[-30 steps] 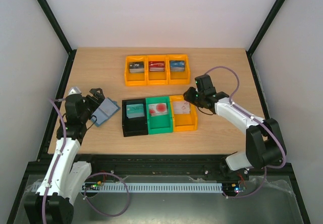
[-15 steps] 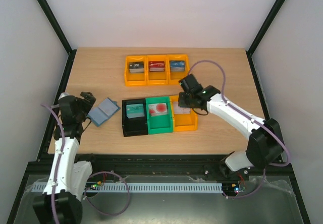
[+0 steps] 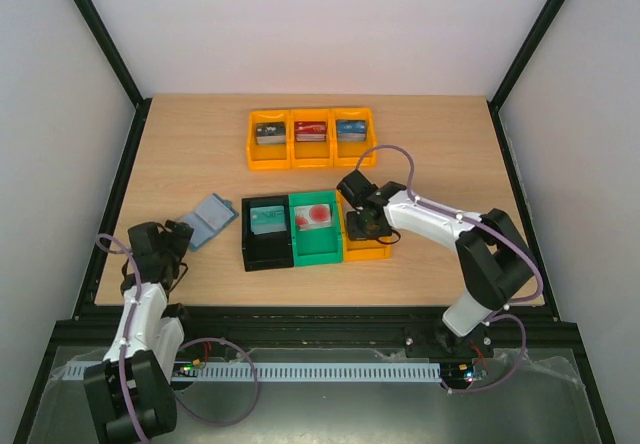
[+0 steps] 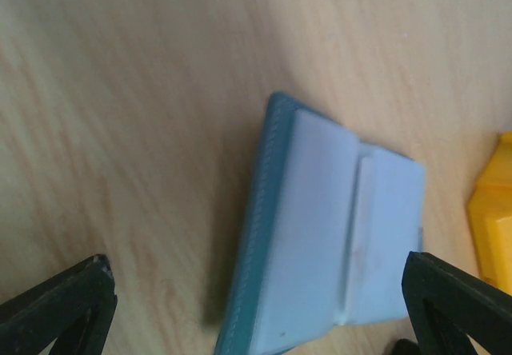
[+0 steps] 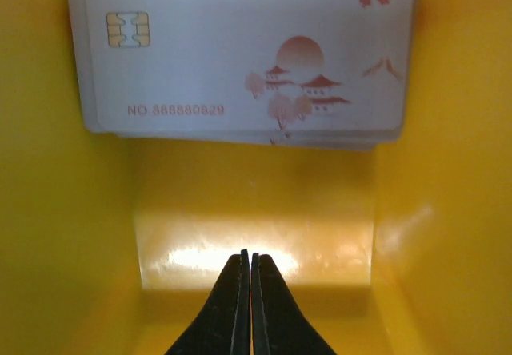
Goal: Take the credit cards out of the card holder
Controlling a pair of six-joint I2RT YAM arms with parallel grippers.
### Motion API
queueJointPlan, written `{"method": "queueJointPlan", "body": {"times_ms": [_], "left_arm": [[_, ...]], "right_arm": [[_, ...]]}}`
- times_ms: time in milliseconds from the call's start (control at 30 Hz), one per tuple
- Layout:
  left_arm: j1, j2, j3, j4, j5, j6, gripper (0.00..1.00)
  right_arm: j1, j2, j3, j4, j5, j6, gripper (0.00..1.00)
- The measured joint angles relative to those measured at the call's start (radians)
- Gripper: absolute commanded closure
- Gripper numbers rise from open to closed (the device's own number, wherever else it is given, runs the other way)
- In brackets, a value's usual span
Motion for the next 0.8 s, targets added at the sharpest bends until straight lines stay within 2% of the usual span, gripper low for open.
{"method": "queueJointPlan", "body": {"times_ms": [367, 667, 800], "left_arm": [[0.0, 0.111, -0.061, 0.255, 0.061, 0.003, 0.01], [0.0, 0.172, -0.074, 0.344, 0.127, 0.003, 0.18], [0.0, 0.195, -0.079, 0.386, 0.155, 0.006, 0.19]], "right_arm": [[-0.036, 0.129, 0.014, 0.145, 0.017, -0.031, 0.99], [-0.059, 0.143, 0.037, 0.171, 0.041, -0.058, 0.98], [-0.067, 0.143, 0.053, 0.174, 0.044, -0.068, 0.98]]}}
